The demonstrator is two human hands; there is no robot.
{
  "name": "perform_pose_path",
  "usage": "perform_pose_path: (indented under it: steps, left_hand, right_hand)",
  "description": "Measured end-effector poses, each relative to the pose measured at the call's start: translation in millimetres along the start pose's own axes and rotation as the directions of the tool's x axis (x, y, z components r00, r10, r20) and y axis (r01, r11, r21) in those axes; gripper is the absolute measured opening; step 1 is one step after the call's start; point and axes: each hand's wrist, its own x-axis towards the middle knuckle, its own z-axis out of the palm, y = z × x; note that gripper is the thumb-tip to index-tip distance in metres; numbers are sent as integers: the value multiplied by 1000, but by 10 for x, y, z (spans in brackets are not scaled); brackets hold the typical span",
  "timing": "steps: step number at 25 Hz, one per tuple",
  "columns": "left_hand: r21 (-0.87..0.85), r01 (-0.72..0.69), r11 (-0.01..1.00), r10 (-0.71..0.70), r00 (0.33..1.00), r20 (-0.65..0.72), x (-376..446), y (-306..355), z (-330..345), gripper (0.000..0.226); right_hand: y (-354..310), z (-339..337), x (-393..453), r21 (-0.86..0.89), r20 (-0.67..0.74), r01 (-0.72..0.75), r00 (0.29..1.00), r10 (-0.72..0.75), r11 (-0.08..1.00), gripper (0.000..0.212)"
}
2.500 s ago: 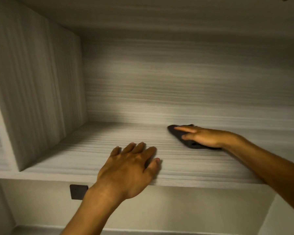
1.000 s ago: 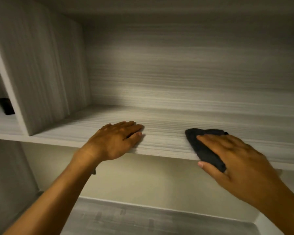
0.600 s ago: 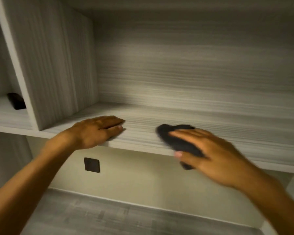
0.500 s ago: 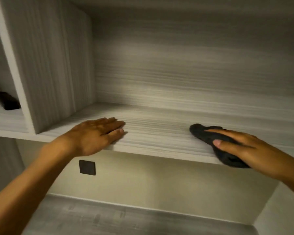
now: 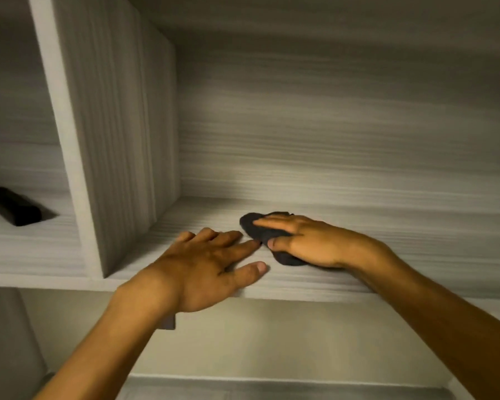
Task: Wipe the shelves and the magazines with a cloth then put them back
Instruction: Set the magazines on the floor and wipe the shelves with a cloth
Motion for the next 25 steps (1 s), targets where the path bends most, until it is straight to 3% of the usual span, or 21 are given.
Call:
perform_pose_path:
  steps: [3, 5, 7, 9, 11, 16, 19, 21, 25]
  left_hand:
    - [-29, -42, 999, 41, 998, -40, -30, -130, 1, 66]
    - [-74, -39, 997, 34, 997, -66, -34, -134, 31, 65]
    - [-100, -33, 994, 26, 997, -71, -24, -119, 47, 63]
    - [-115, -31, 993, 22, 997, -79, -16, -126, 31, 62]
    - [-122, -18, 992, 9, 998, -69, -31, -116, 24, 64]
    - [-111, -1, 994, -7, 997, -75, -34, -84, 51, 64]
    - [-120, -19, 993, 8, 996, -90, -24, -102, 59, 71]
    - [-130, -24, 991, 11, 995, -98, -31, -101, 61, 71]
    - [-110, -27, 994, 8, 985, -170, -21, -83, 77, 62]
  right_hand:
    - [182, -281, -155, 205, 125, 5, 992, -31, 979, 45]
    - [465, -611, -222, 104, 116, -140, 985, 128, 985, 43]
    - [654, -782, -188, -55, 21, -333, 942, 334, 941, 29]
    - [689, -726, -56, -114, -52, -430, 903, 427, 895, 44]
    - [645, -570, 113, -173, -103, -359, 933, 345, 917, 41]
    - [337, -242, 61, -195, -44, -85, 996, 78, 977, 20]
    - [407, -276, -90, -4, 40, 95, 995, -94, 995, 21]
    - [707, -432, 40, 12, 2, 45, 999, -45, 999, 20]
    - [956, -524, 349, -269, -79, -248, 969, 235, 931, 38]
